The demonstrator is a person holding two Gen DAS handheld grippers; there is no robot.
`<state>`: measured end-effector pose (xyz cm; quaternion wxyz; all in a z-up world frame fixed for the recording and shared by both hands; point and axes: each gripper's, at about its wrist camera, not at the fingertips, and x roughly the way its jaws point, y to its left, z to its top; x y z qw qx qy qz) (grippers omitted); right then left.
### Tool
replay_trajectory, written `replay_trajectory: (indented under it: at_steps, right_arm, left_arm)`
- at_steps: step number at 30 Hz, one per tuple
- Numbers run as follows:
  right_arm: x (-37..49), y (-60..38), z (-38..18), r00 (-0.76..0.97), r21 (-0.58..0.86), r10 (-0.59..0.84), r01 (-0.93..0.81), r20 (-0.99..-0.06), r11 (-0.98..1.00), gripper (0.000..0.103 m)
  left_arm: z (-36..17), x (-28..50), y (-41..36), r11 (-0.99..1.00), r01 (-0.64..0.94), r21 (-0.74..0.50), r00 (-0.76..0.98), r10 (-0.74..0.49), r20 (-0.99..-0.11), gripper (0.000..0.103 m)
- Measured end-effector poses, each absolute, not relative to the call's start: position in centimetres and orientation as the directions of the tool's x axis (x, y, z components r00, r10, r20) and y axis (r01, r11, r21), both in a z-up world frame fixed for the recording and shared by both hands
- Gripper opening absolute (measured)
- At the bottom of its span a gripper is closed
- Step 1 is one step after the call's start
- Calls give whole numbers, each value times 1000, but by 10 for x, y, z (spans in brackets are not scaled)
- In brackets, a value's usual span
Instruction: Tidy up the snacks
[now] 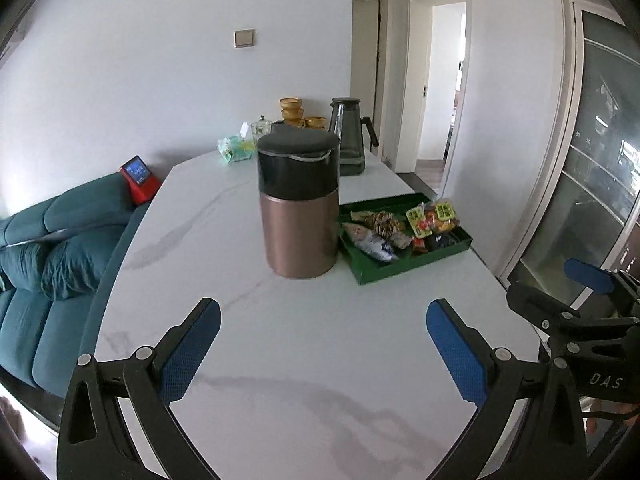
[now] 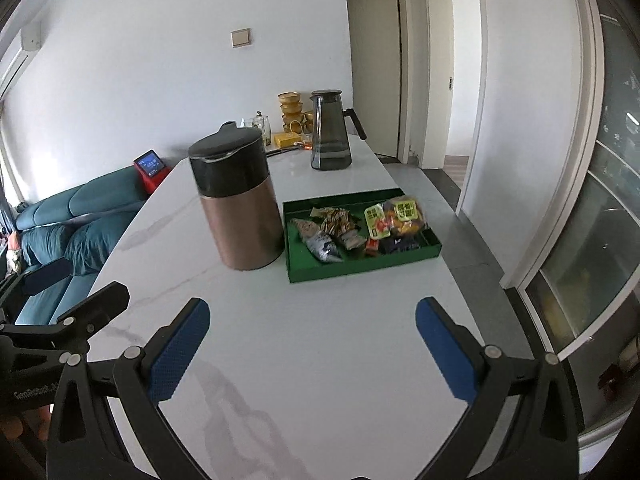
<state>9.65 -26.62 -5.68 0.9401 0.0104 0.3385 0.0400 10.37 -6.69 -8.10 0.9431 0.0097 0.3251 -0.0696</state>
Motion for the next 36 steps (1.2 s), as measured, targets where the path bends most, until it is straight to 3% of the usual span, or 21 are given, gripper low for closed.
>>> replay_trajectory:
  at_steps: [36]
  right_arm:
    - [85, -259, -45, 769, 11, 94, -112, -632, 994, 103]
  left_arm:
    - [-81, 88, -66, 997, 76, -32, 795, -79, -601, 101]
